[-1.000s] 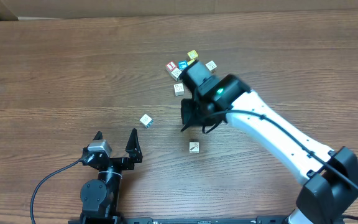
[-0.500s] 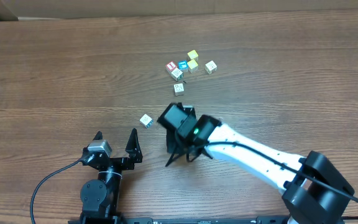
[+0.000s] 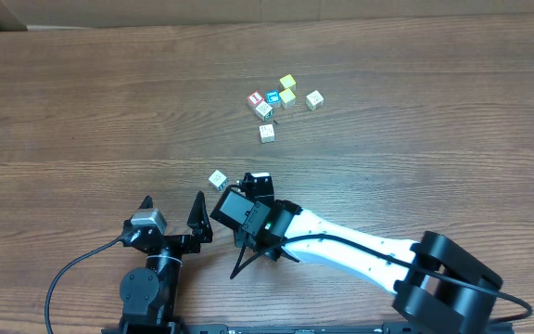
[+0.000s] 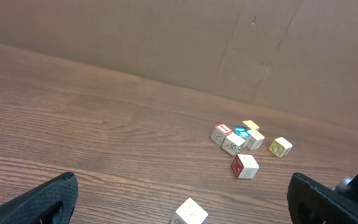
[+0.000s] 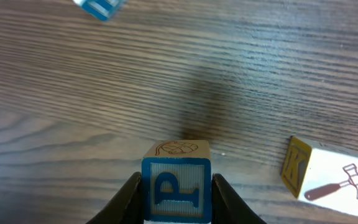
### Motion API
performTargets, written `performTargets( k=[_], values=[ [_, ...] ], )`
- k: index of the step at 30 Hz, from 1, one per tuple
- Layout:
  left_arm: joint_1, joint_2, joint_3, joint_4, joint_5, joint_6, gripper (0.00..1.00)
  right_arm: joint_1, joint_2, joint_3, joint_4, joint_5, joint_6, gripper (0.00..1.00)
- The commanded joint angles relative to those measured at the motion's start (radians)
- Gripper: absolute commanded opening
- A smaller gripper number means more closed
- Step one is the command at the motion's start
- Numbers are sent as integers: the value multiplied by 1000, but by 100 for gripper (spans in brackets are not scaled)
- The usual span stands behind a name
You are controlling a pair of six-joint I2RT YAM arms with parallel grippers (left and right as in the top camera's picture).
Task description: Flip 3 blocks
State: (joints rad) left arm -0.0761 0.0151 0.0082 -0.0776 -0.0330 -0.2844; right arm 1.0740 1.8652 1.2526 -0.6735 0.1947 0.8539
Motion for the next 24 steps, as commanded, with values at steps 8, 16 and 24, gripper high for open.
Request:
performTargets(
  k=[8, 16, 24],
  values=[
    [5, -11, -3, 2, 8, 16, 100, -3, 27, -2, -6, 14, 15, 38],
    [5, -11, -3, 2, 8, 15, 100, -5, 27, 0, -3, 15, 13, 62],
    [5, -11, -3, 2, 8, 16, 100, -81, 26, 95, -21, -100, -48, 57]
  ],
)
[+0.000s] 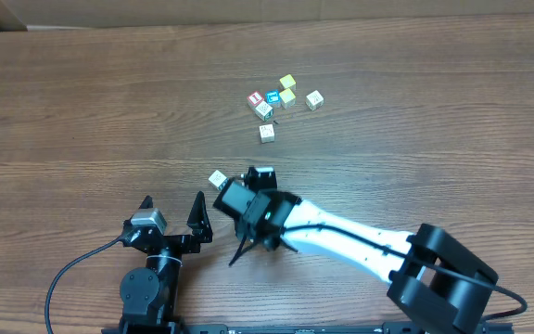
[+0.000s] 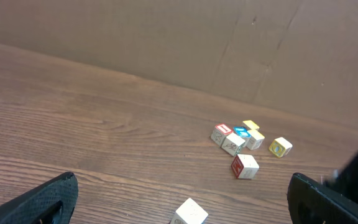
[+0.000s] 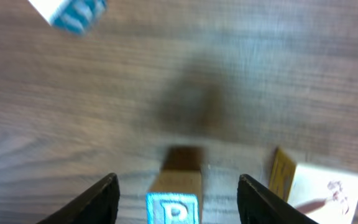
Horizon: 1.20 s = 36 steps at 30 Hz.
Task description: Flip 3 blocks
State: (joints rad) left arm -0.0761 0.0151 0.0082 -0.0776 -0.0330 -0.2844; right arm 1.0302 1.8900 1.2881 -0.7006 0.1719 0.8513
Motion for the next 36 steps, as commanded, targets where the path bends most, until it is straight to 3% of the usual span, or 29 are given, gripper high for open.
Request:
performTargets(
  k=[1, 6, 9, 20, 36],
  values=[
    [5, -11, -3, 2, 8, 15, 100, -43, 1, 61, 11, -108, -59, 54],
    [5, -11, -3, 2, 8, 15, 100, -48, 1, 61, 6, -301, -195, 36],
    [5, -11, -3, 2, 8, 15, 100, -32, 3, 59, -11, -301, -194, 4],
    [5, -11, -3, 2, 8, 15, 100, 27, 85, 58, -21, -278, -105, 4],
    [5, -11, -3, 2, 8, 15, 100, -16, 105, 58, -42, -163, -66, 4]
  ],
)
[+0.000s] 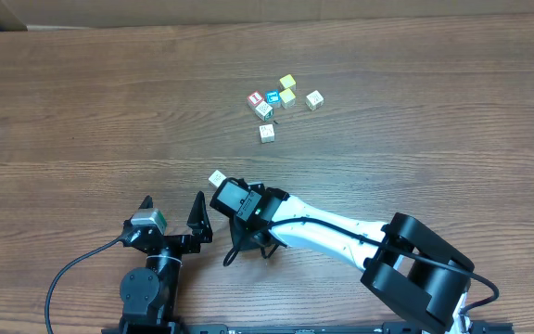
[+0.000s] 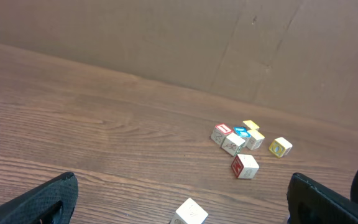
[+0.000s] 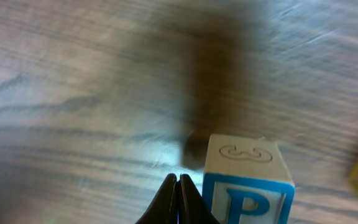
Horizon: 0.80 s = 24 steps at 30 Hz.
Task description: Flip 3 blocks
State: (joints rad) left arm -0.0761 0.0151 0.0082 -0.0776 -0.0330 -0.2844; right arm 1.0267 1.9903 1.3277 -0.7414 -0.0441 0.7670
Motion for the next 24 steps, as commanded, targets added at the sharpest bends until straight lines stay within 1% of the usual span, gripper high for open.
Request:
performTargets(
  k=[1, 7, 24],
  values=[
    [5, -11, -3, 2, 8, 16, 100, -16, 5, 19, -1, 55, 19, 4],
    [5, -11, -3, 2, 8, 16, 100, -36, 5, 19, -4, 55, 19, 4],
    [5, -11, -3, 2, 8, 15, 100, -41, 5, 19, -13, 149, 18, 4]
  ],
)
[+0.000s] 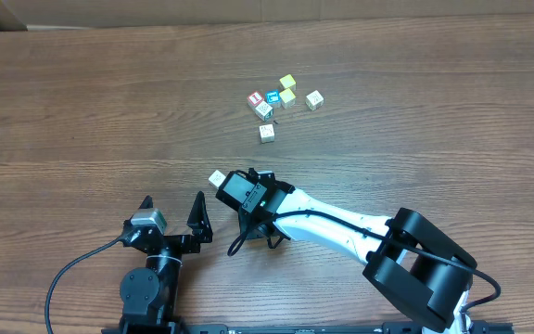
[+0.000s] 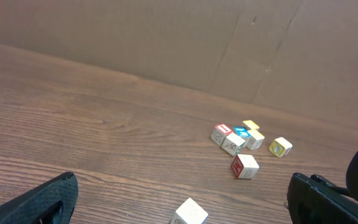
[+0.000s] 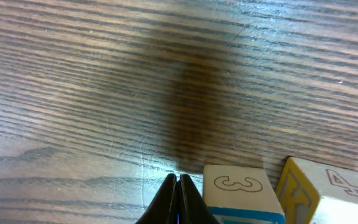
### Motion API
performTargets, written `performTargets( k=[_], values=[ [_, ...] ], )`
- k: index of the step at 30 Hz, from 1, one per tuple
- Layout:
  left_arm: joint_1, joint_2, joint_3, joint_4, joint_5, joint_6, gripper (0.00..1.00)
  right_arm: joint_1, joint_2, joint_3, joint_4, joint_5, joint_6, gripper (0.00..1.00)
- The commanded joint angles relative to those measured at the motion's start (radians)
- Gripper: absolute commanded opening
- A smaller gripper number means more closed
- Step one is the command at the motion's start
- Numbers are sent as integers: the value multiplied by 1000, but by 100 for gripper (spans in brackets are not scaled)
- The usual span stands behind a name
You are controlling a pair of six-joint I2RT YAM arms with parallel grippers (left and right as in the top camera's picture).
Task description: Flip 3 blocks
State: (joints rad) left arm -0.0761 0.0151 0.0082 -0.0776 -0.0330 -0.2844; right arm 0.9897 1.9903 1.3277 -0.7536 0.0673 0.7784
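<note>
My right gripper (image 3: pixel 178 182) is shut on nothing, its tips low over the wood. Just right of the tips stands a blue-edged block (image 3: pixel 240 190) with a "3" on its top face. A yellow-edged block (image 3: pixel 319 193) stands against that one's right side. In the overhead view the right wrist covers the blue block, and a white block (image 1: pixel 217 177) lies at its left. My left gripper (image 2: pixel 182 182) rests open at the near edge, facing the same white block (image 2: pixel 190 213).
A red-lettered block (image 1: pixel 266 132) lies alone past the right gripper. Farther back is a cluster of several blocks (image 1: pixel 284 96), red, blue and yellow. Cardboard walls (image 2: pixel 166 37) stand behind the wooden table (image 1: pixel 82 111).
The right gripper stays shut and has shifted slightly away from the near edge. The blue block's "P" face no longer shows, only its "3" top. The yellow-edged block now stands beside it.
First the right gripper was shut on the blue "P" block, the hammer block off to the right. Then its fingers stood wide open around the block. Later it was shut with the block at the right of its tips, as now. The left arm never moved.
</note>
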Motion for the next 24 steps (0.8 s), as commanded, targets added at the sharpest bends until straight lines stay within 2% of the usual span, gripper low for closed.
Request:
performTargets(
  k=[1, 21, 24],
  values=[
    [5, -11, -3, 2, 8, 15, 100, -4, 5, 19, 0, 49, 7, 4],
    [5, -11, -3, 2, 8, 15, 100, -22, 3, 23, 14, 65, 8, 5],
    [5, -11, -3, 2, 8, 15, 100, -40, 1, 45, 11, 5, 6, 5]
  ],
)
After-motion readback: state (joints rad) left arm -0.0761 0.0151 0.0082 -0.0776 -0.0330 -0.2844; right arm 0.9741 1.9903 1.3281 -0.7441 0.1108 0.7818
